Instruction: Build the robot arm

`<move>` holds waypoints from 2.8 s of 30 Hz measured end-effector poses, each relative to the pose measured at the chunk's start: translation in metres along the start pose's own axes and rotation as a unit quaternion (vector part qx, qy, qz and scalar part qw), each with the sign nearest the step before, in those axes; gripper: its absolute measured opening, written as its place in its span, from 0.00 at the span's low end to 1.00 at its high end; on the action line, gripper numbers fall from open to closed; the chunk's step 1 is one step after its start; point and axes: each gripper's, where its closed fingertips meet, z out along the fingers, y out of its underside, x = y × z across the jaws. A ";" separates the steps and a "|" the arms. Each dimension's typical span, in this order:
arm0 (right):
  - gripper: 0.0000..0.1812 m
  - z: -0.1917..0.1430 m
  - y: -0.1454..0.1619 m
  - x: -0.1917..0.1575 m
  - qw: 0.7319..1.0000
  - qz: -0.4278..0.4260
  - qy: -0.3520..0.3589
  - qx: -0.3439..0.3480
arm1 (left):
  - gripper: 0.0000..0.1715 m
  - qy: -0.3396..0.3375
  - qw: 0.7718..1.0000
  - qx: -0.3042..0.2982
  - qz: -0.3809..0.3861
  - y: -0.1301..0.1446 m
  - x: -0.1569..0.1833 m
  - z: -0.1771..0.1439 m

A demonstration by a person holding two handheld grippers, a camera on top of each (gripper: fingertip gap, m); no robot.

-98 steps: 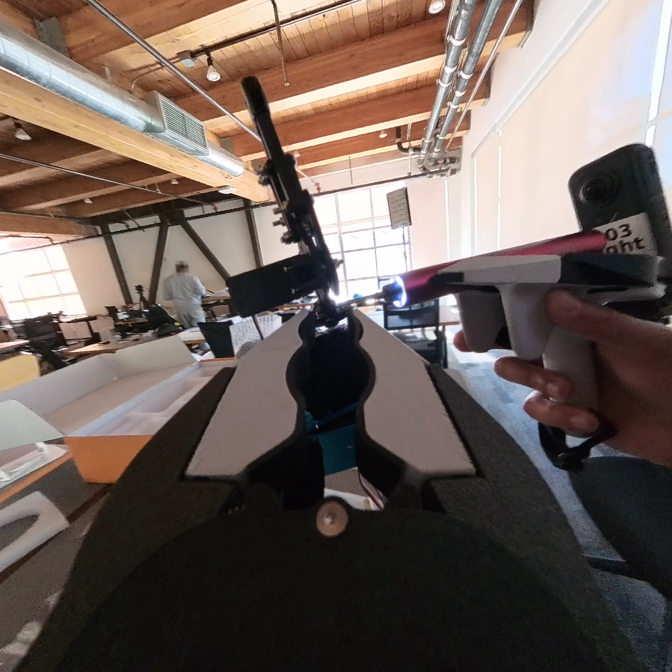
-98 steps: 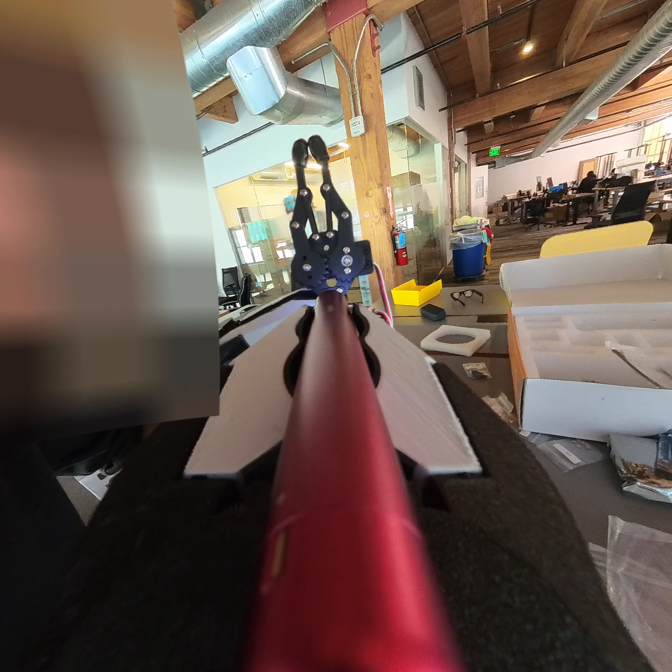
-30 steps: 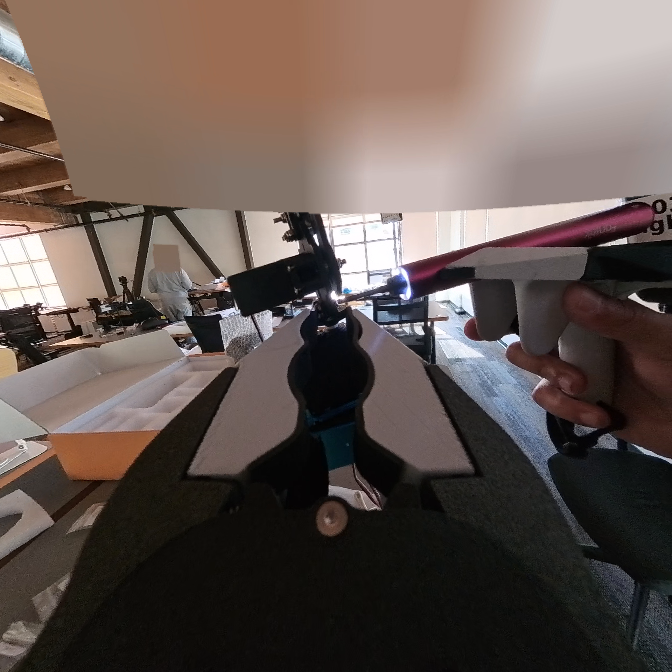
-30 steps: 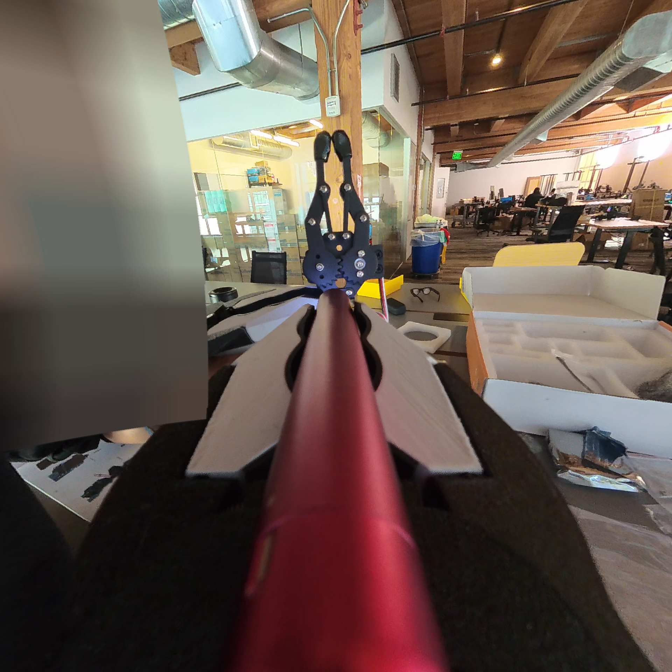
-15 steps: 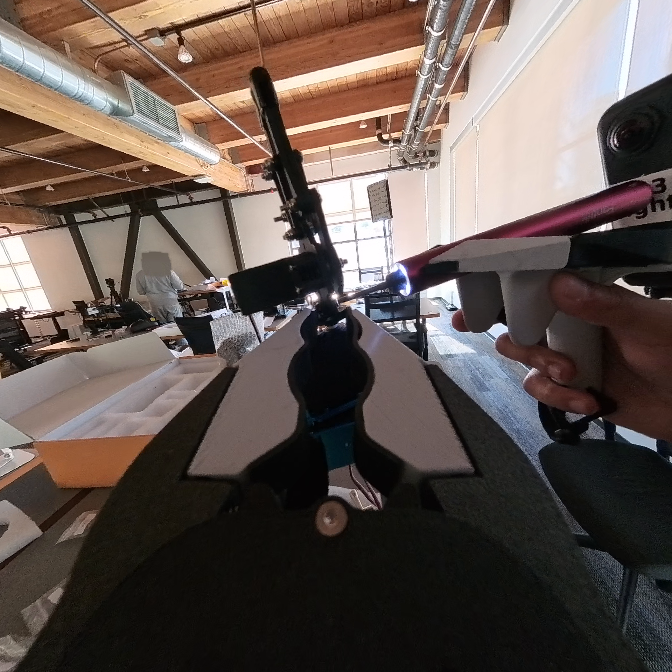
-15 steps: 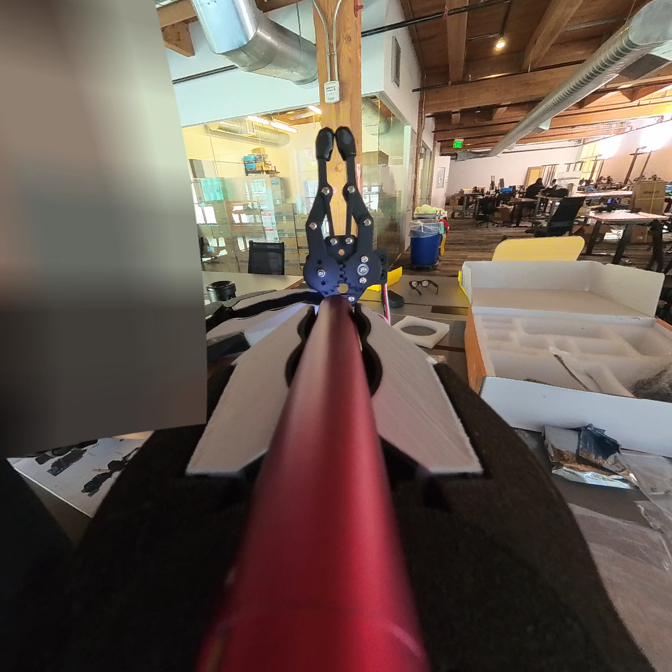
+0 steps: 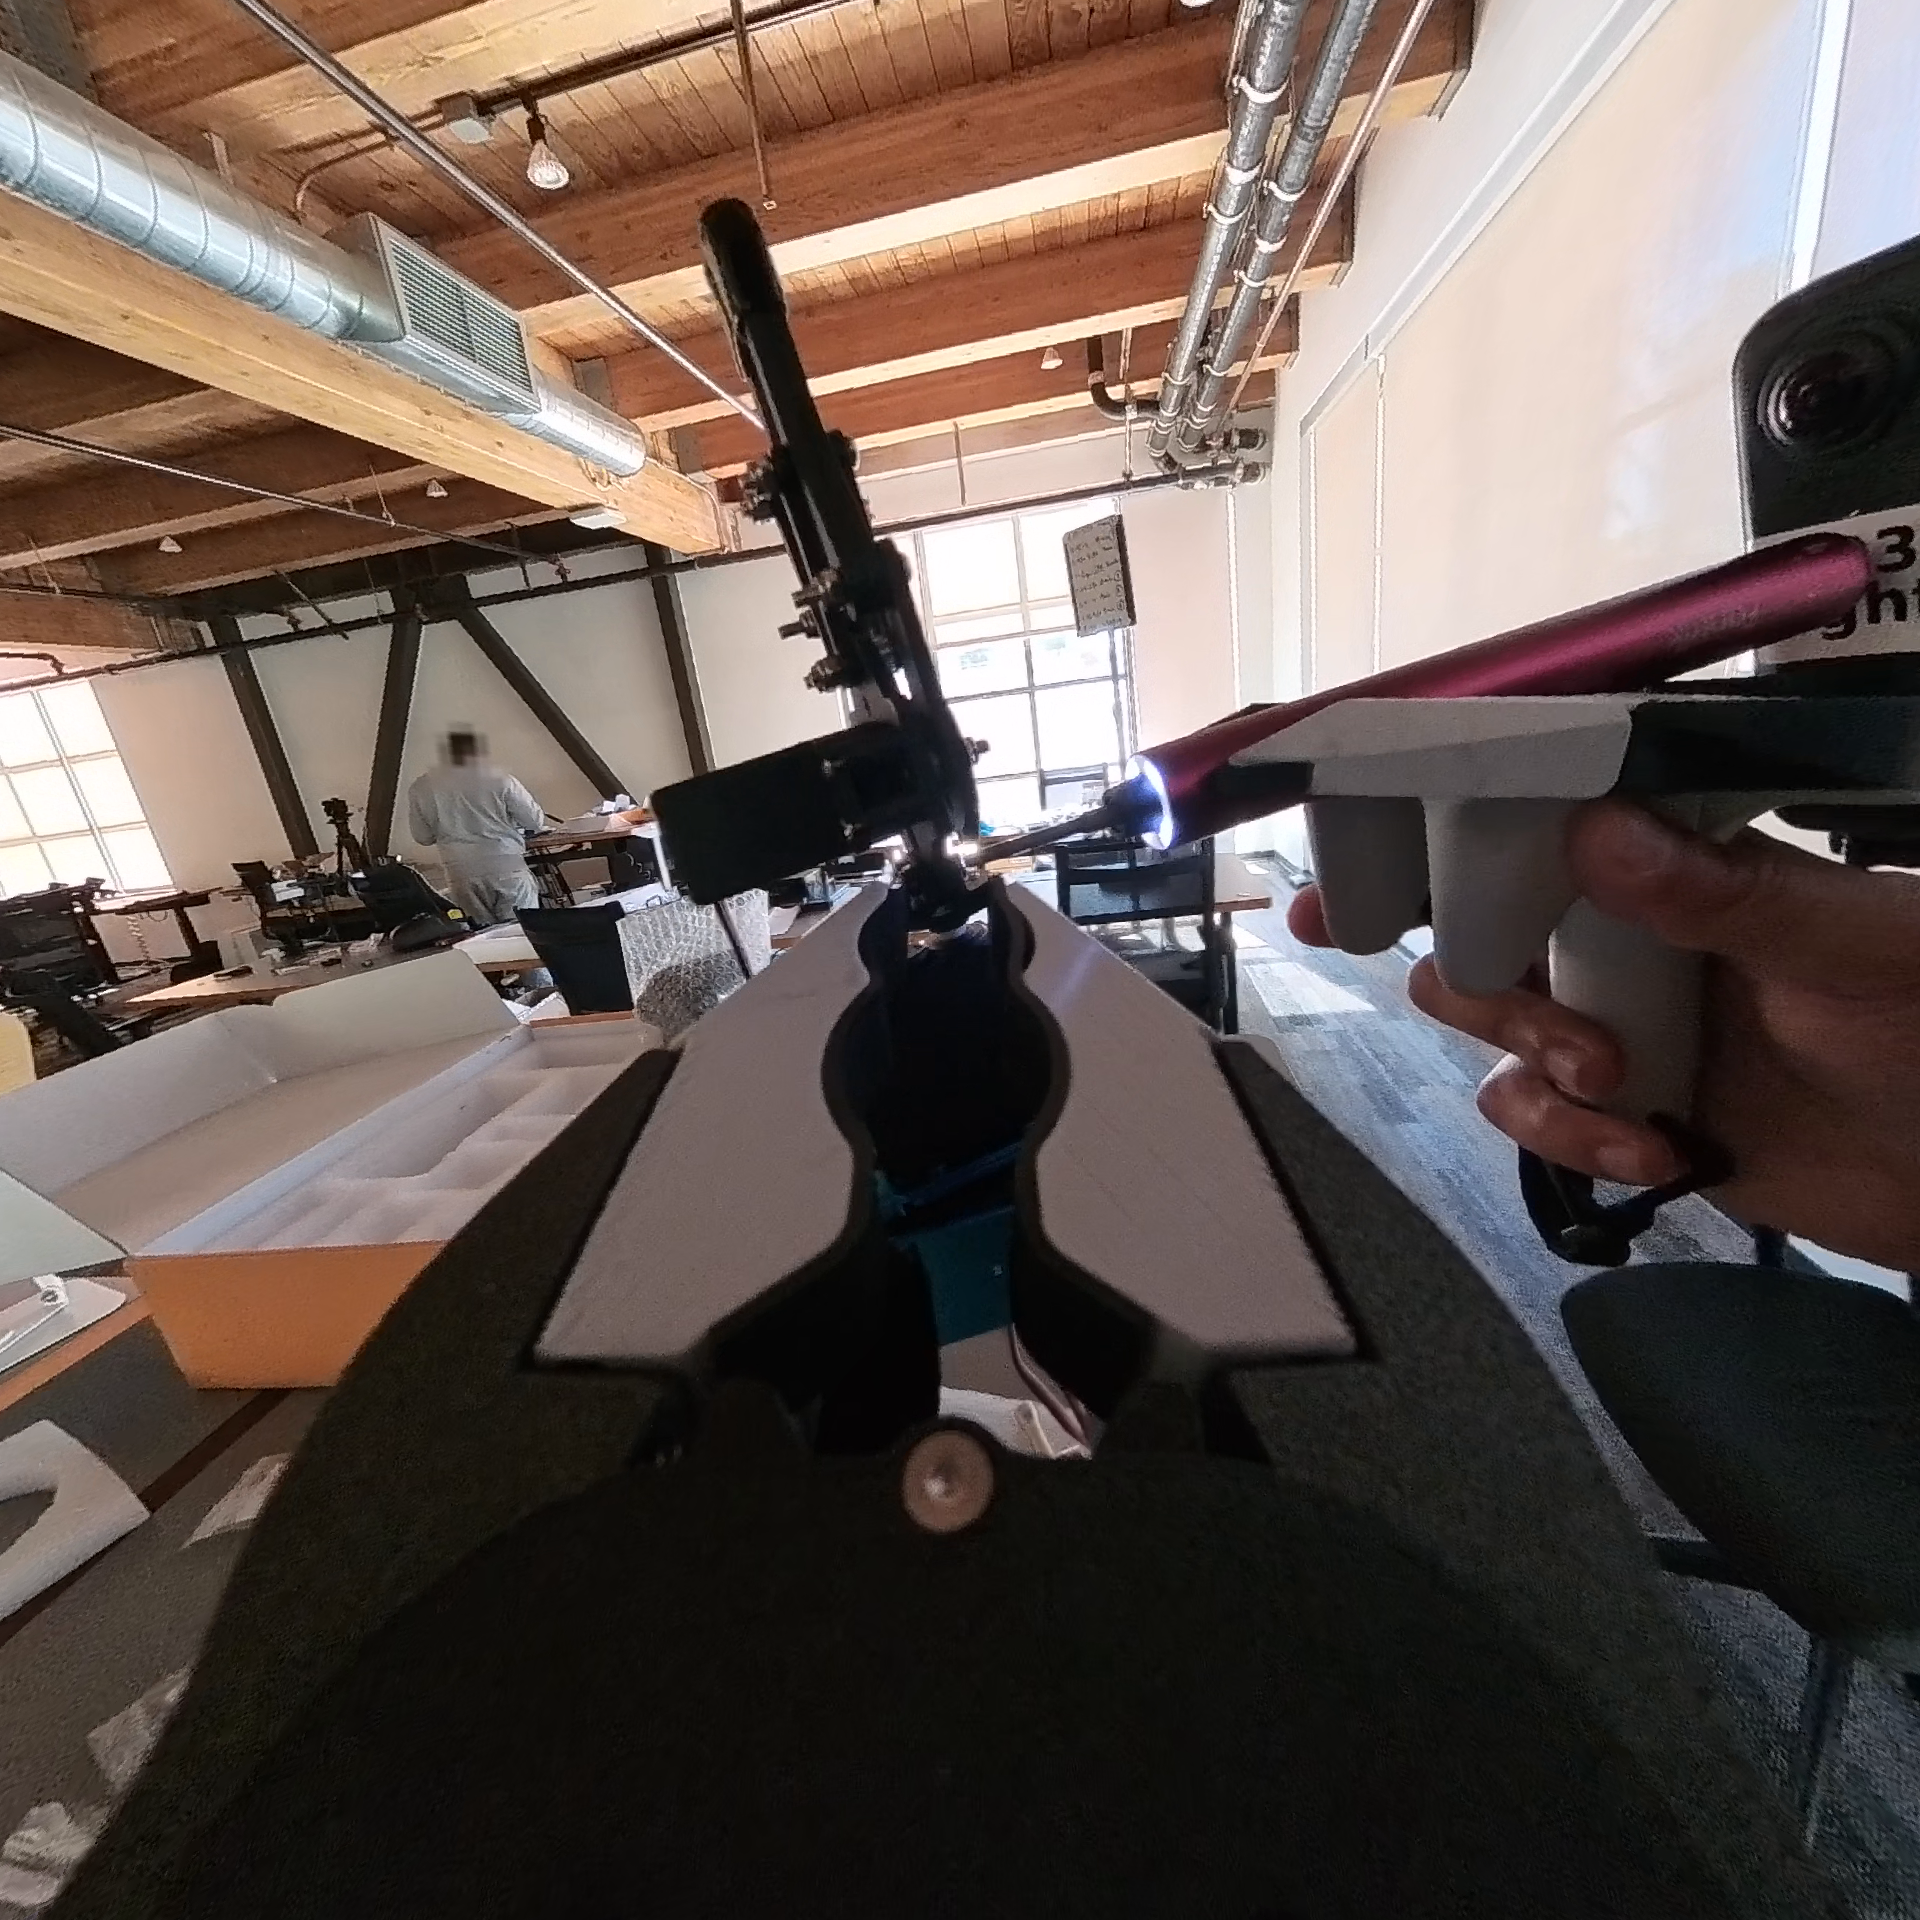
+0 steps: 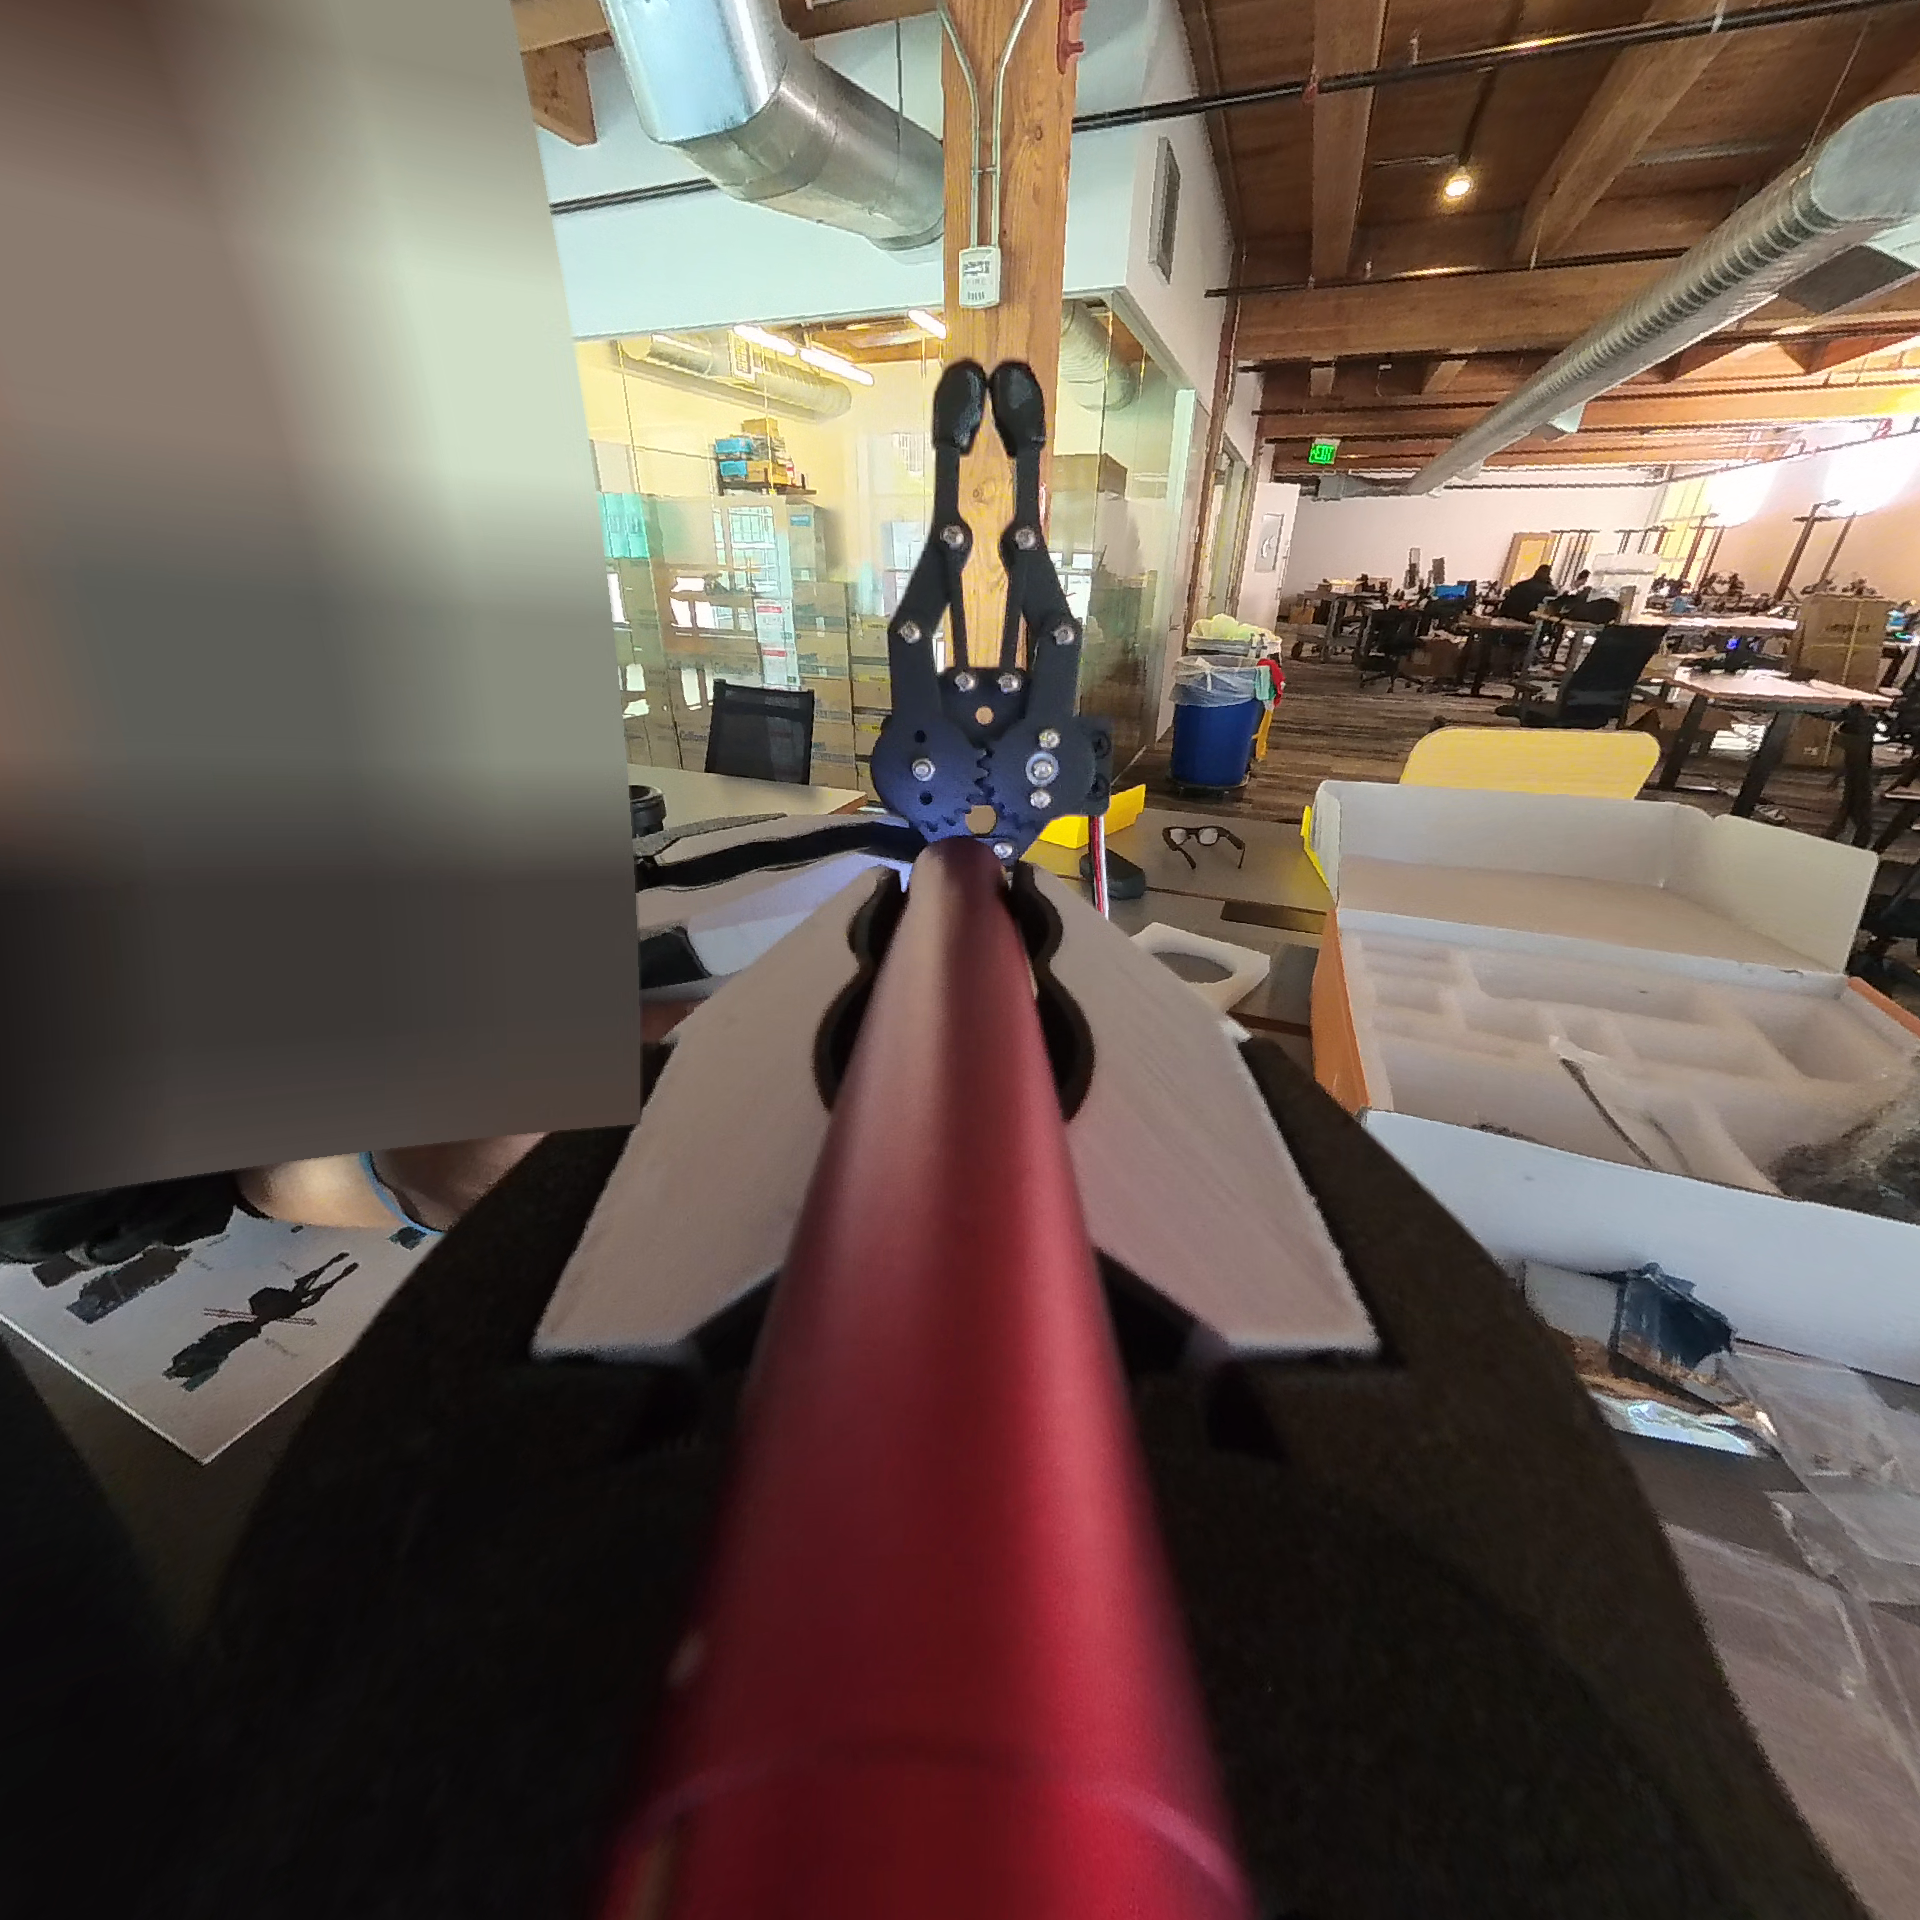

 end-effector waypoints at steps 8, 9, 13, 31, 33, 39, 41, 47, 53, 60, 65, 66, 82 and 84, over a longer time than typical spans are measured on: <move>0.12 -0.002 -0.004 0.003 0.999 0.020 -0.016 -0.040 | 0.07 0.007 1.000 -0.003 -0.002 0.001 0.004 0.000; 0.12 -0.002 -0.004 0.002 0.999 0.009 -0.015 -0.046 | 0.07 0.008 1.000 -0.003 -0.003 0.000 0.004 0.000; 0.12 -0.004 -0.005 -0.001 0.997 -0.040 -0.006 -0.071 | 0.08 0.009 1.000 -0.004 -0.008 0.001 0.003 0.000; 0.12 -0.023 -0.033 -0.016 0.950 -0.278 0.041 -0.134 | 0.17 0.026 0.998 0.021 -0.060 -0.015 0.009 -0.012; 0.12 -0.020 -0.032 -0.018 0.955 -0.267 0.036 -0.124 | 0.21 0.016 0.996 0.007 -0.089 -0.014 0.002 -0.017; 0.11 -0.001 -0.027 -0.043 0.967 -0.243 -0.008 -0.078 | 0.25 0.048 0.961 -0.048 -0.268 -0.021 0.001 -0.042; 0.11 0.009 -0.025 -0.055 0.969 -0.237 -0.024 -0.066 | 0.36 0.129 0.898 -0.069 -0.415 -0.029 0.022 -0.044; 0.11 0.031 -0.013 -0.083 0.969 -0.226 -0.073 -0.067 | 0.11 0.218 0.782 0.008 -0.584 -0.059 0.032 -0.055; 0.11 0.034 -0.008 -0.090 0.970 -0.212 -0.083 -0.081 | 0.09 0.220 0.782 0.015 -0.582 -0.060 0.025 -0.065; 0.11 0.033 -0.002 -0.087 0.970 -0.204 -0.078 -0.107 | 0.09 0.210 0.772 0.023 -0.599 -0.054 0.020 -0.065; 0.11 0.030 -0.002 -0.085 0.968 -0.207 -0.078 -0.118 | 0.10 0.213 0.768 0.032 -0.603 -0.055 0.021 -0.061; 0.11 0.030 -0.002 -0.083 0.968 -0.207 -0.075 -0.120 | 0.10 0.214 0.765 0.029 -0.607 -0.054 0.022 -0.059; 0.12 -0.013 -0.012 0.012 0.996 -0.065 0.030 -0.059 | 0.31 0.024 0.960 -0.039 -0.278 -0.015 -0.020 -0.040; 0.12 -0.017 -0.015 0.008 0.999 -0.041 -0.006 -0.022 | 0.34 0.031 0.974 -0.055 -0.217 -0.006 -0.012 -0.030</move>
